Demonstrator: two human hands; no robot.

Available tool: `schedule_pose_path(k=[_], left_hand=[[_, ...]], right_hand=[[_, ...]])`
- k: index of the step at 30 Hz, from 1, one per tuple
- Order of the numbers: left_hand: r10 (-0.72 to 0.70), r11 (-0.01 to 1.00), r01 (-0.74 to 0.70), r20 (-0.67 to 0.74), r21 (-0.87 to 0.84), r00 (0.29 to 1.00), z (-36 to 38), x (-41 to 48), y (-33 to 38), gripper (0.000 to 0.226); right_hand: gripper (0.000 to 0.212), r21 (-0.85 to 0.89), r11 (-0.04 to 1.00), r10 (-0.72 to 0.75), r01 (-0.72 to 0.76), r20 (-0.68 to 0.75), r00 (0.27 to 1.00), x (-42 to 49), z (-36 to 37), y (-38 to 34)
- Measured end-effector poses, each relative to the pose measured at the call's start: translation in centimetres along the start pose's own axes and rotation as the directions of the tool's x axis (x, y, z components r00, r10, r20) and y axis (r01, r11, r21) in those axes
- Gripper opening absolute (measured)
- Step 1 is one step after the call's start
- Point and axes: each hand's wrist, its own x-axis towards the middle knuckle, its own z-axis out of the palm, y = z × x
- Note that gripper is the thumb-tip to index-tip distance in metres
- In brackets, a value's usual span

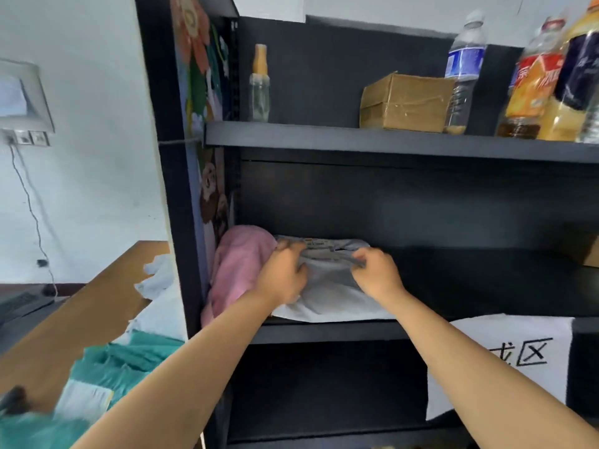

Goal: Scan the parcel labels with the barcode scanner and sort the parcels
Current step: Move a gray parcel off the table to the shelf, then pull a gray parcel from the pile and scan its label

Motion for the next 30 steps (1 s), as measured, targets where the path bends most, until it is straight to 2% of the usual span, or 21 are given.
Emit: schedule_pose_path(k=[2,6,9,13,16,18,21,24,30], left_hand=[[0.012,1.000,-0.013,-0.033,-0.011,0.999,-1.7,-2.9,0.4,0.043],[0.039,0.996,-0.032,-0.086,0.088,0.995,-4.2,-10.3,-0.7,0.032],[-0.002,0.989,0.015,-0.090,0.144,0.996,-6.1,-17.5,-2.4,0.036],[-0.181,0.949,0.183,-0.033,0.258,0.983,-9.9,-26.2,-5.7,0.040],[-0.348,0.874,0.351,-0.071,0.335,0.935,-14.6,-32.2,-8.6,0.045],[-0.412,0.841,0.428,-0.120,0.332,0.903,-18.3,-36.0,-11.0,0.045],[-0.471,0.803,0.519,-0.222,0.291,0.854,-24.2,-41.8,-14.7,0.043],[-0.488,0.758,0.568,-0.298,0.321,0.820,-30.5,-47.3,-18.4,0.040],[-0.530,0.659,0.646,-0.372,0.385,0.762,-43.7,-57.7,-26.9,0.038]], right_hand=[[0.027,0.031,0.998,-0.047,0.046,0.051,0.998,-2.0,-0.1,-1.9],[0.025,0.051,0.995,-0.089,0.084,0.102,0.991,-7.1,0.1,-5.0],[0.024,0.084,0.983,-0.175,0.163,0.171,0.970,-12.4,0.9,-7.4],[0.025,0.088,0.945,-0.325,0.314,0.344,0.881,-18.8,2.6,-12.2],[0.024,0.093,0.913,-0.394,0.396,0.449,0.802,-22.4,4.7,-17.2],[0.028,0.111,0.886,-0.442,0.450,0.494,0.749,-24.8,6.4,-21.1],[0.031,0.169,0.845,-0.513,0.507,0.519,0.684,-28.7,8.9,-28.1],[0.028,0.238,0.798,-0.587,0.554,0.518,0.622,-32.4,12.1,-36.2],[0.024,0.379,0.738,-0.669,0.558,0.518,0.533,-40.1,19.3,-52.3]])
